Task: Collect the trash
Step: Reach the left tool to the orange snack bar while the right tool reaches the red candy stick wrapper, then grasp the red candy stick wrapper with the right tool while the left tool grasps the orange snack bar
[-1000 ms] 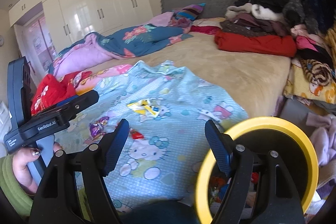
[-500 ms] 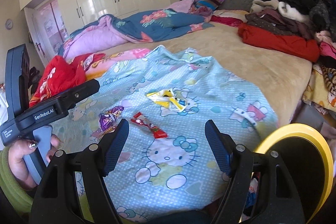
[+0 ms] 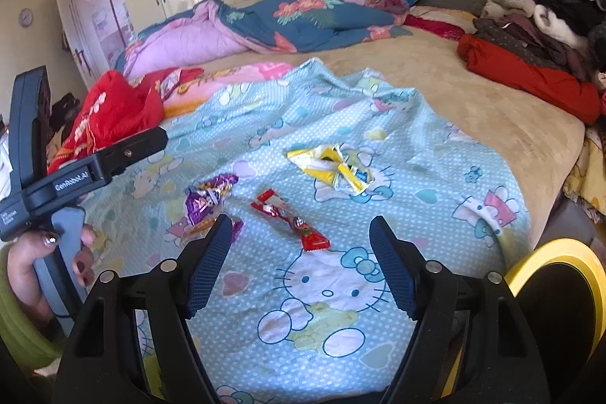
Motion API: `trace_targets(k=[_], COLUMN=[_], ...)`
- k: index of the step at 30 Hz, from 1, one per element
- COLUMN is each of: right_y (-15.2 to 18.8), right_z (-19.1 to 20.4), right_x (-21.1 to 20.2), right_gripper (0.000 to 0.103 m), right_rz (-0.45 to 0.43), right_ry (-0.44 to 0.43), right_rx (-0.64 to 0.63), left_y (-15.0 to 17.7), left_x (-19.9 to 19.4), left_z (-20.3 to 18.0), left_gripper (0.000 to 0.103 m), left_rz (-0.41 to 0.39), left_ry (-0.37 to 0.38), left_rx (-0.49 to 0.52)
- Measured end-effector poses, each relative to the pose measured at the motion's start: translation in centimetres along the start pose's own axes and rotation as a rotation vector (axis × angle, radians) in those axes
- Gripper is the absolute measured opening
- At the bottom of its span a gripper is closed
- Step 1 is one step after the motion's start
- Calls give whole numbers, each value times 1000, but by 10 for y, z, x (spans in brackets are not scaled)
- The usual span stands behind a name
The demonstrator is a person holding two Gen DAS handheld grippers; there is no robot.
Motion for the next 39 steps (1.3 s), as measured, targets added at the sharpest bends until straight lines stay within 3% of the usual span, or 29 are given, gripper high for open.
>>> trace_targets(k=[2,8,17,22,24,33,39], right_y=[0,1,4,8,11,15,20], right_z=[-2,-8,-9,-13,-17,-27,-29], right_x=[8,37,80,106,114,100,82], right_gripper=[67,61,53,34,19,17,17], right_rz=[20,81,162,221,246,214,185], right_ry=[-1,-1,-15,-29,-33,-67,-76], right_rx=[-5,-18,-46,-33,-10,79,130], left_y=[3,16,40,48,51,67,76], left_x=[3,17,37,46,48,68,72], left_z=[4,16,22,21,18,8,6], left_gripper=[91,72,65,62,61,56,42], left_rz=[16,86,194,233,242,320,341], left_ry=[7,32,96,145,155,152,129], left_rx=[7,23,37,42,56,113,127])
Point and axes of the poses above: each gripper's, at about its wrist camera, not at the fingertips, and x roughly the way its jaws point, z to its left, y to its underside, the point moved 1 cm from there along x, roughly the way its jaws point, and after that the axes turned 5 degrees about -y, right-handed, at the moved point
